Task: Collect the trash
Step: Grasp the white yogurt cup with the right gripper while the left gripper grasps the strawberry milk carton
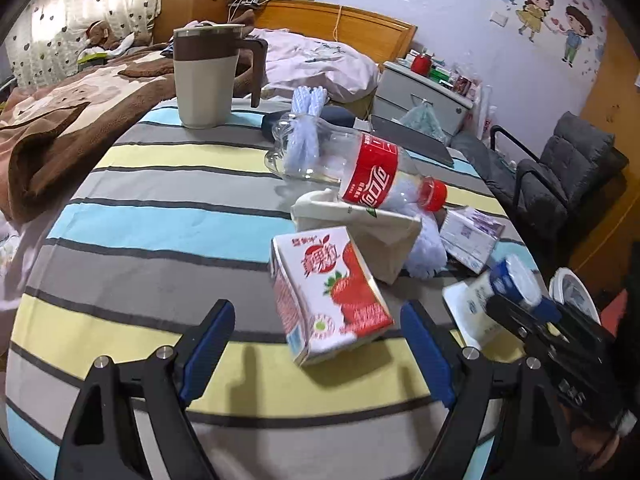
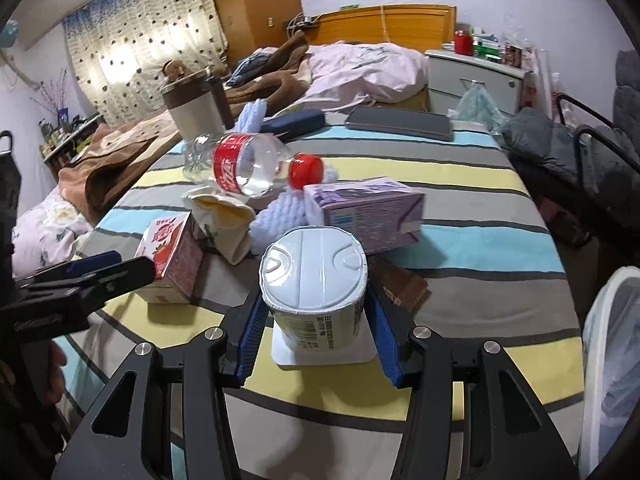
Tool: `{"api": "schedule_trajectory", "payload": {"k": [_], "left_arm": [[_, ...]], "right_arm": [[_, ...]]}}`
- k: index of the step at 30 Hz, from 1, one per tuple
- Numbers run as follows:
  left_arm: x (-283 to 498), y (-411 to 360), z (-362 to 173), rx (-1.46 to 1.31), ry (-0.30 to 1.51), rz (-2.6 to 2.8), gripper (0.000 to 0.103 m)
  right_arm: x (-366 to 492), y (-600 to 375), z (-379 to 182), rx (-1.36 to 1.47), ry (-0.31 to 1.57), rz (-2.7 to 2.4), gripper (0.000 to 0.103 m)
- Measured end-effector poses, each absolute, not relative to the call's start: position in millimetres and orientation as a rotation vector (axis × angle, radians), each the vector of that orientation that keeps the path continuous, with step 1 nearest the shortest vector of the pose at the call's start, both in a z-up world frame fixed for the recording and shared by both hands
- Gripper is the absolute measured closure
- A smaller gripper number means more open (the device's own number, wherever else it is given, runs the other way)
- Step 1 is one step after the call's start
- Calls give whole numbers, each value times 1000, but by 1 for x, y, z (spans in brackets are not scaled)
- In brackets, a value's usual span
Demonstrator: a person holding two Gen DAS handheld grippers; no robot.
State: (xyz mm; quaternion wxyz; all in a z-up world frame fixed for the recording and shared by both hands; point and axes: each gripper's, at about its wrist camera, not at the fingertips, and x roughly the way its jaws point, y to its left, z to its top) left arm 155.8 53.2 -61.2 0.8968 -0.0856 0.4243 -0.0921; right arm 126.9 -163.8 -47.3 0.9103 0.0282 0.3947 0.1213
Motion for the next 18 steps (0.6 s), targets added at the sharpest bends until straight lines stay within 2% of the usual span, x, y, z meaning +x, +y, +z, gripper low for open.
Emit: {"api": "schedule_trajectory", "payload": {"k": [13,15,16,18], "left_arm": [[176,41,-78,-149,931,-119,17],[175,41,-78,-144,927,-116,19],[175,41,-78,-141,927,-113,25],[176,39,-78,-128,927,-107,28]], "right_arm": [[126,-173,-45,74,793,220,52],[126,-174,-45,76,789,218,52],[125,-175,-45,79,789,219,52],[125,-176,-46,81,790,221,52]]}}
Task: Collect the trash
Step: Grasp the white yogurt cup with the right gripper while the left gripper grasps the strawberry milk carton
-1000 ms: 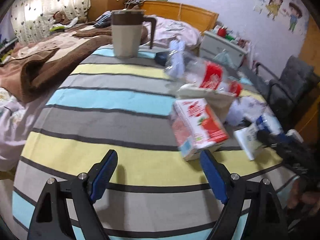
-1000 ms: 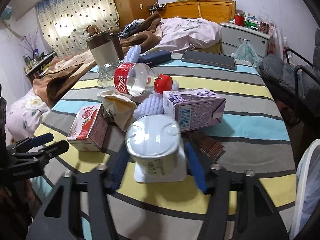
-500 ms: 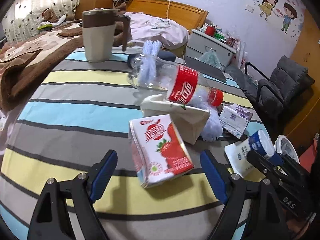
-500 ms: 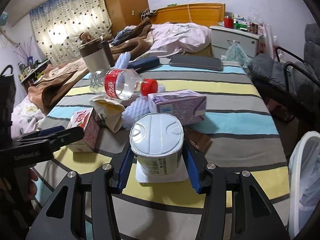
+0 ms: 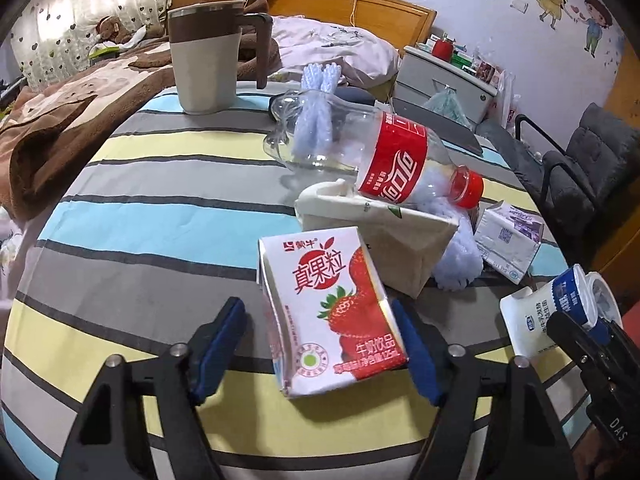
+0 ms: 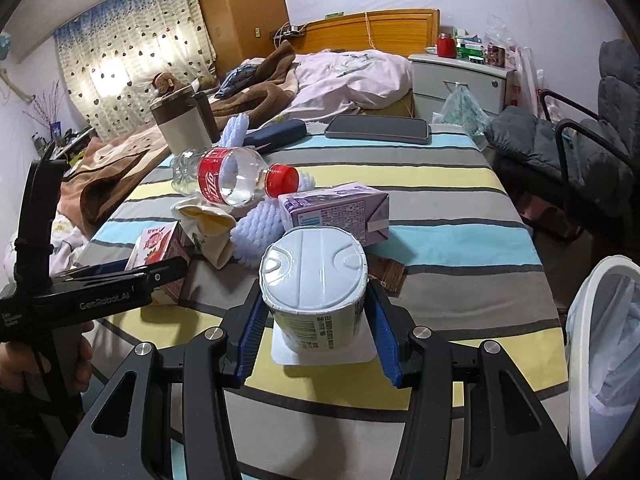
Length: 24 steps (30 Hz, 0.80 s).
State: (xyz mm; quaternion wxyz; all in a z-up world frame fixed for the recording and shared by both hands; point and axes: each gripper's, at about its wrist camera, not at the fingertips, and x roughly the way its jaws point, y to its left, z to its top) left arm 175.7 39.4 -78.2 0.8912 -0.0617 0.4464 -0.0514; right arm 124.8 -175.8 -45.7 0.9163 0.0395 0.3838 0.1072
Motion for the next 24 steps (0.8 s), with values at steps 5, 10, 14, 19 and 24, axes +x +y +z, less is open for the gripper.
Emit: {"api": "schedule_trajectory", "payload": {"k": [5,10,14,19,24], "left_arm": [[175,37,-78,-111,926,-112,45],[168,34,-72,-90,899,-111,45],[158,32,-65,-90,868,-115,45],[146,28,-57,-93,850,-132,45],[135,18,-45,-78,822,-168,45]], "right_arm": [[124,-177,-46,86,787,220,52],[122,-180,-47,94,784,218,52],[119,-182,-46,97,781,219,52],[115,-186,-43,101,771,213,52],[108,-193,-39,115,755,200,52]]}}
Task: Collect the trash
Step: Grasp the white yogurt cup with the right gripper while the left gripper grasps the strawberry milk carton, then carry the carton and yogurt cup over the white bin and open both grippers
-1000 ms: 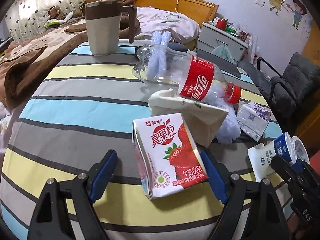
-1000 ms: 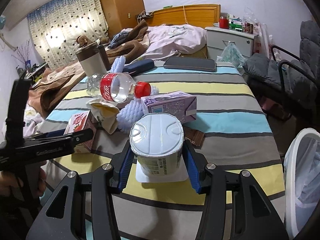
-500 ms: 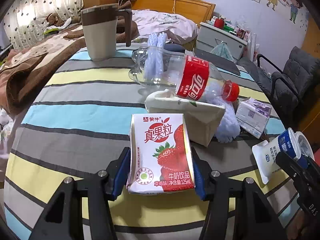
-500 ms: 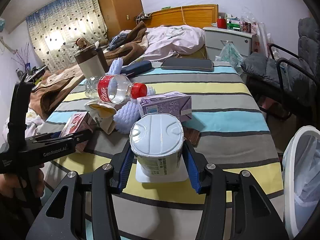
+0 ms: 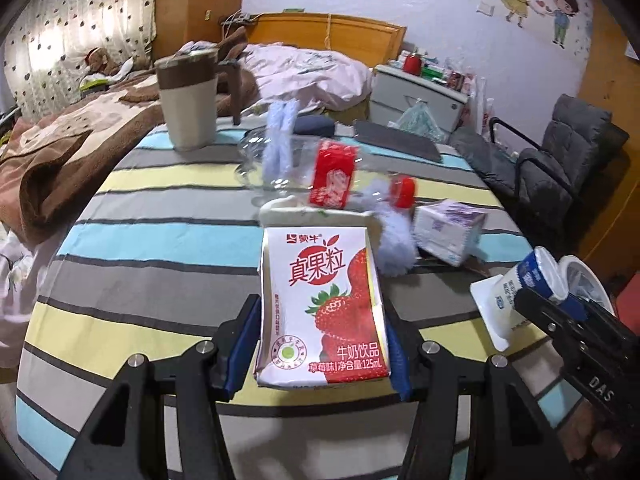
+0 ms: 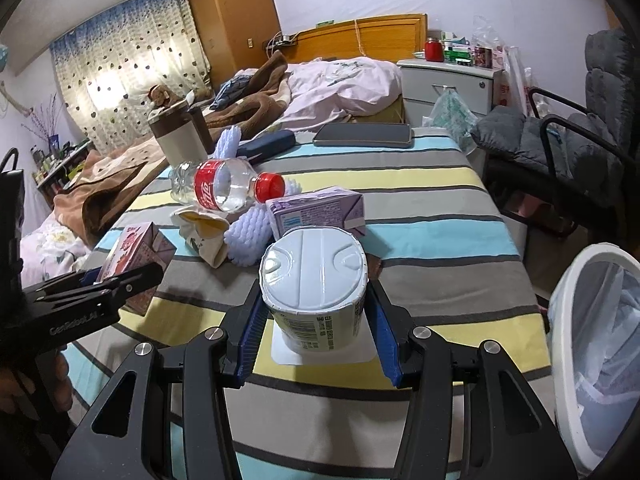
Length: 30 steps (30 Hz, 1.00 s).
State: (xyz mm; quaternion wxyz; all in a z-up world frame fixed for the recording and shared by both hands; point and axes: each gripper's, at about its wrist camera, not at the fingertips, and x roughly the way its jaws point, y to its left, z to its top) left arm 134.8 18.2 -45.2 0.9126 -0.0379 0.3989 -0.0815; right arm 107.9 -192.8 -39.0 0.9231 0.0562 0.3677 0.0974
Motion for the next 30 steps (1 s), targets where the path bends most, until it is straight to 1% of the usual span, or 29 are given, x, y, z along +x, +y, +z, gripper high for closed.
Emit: {"api": "schedule_trajectory", "payload": {"k": [17,30], "left_arm": [[108,-51,-7,-11,725,-329,45],[98,-138,4,62,704,-513,45]], "right_arm": [[80,-242,-15,162,675,70,52],[51,-300,-4,183,635,-89,52]]}}
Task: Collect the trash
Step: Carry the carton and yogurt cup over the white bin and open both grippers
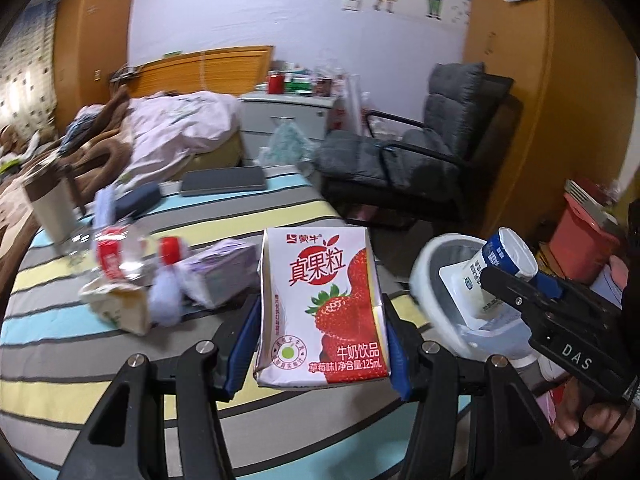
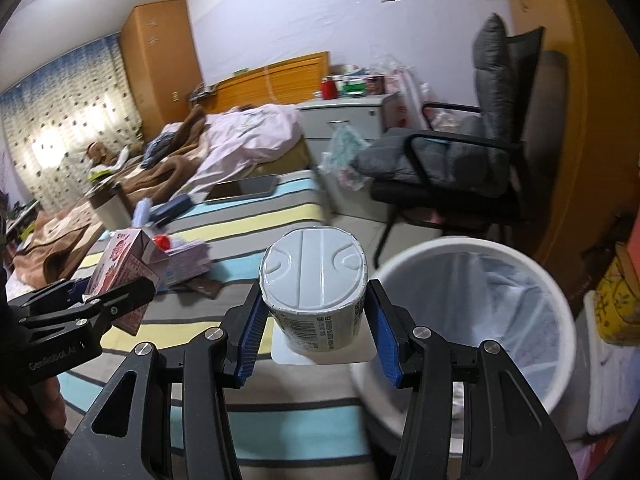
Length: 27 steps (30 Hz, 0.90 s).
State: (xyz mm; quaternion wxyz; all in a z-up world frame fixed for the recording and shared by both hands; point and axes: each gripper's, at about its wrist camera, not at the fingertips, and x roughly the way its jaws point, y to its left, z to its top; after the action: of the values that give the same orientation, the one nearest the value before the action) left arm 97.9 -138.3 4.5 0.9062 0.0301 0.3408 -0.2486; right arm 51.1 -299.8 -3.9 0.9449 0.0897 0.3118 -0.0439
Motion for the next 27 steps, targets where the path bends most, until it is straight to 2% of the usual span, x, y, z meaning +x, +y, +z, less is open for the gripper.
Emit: {"api": "schedule_trajectory", "payload": {"k": [19,27], "left_arm": [[94,-253,-10,142,763,-722,45],[91,-278,-23,177,788,-752,45]], "right_arm": [[25,-378,-21,216,697,-306,52],[27,-400,-32,228,747,-345,52]]}}
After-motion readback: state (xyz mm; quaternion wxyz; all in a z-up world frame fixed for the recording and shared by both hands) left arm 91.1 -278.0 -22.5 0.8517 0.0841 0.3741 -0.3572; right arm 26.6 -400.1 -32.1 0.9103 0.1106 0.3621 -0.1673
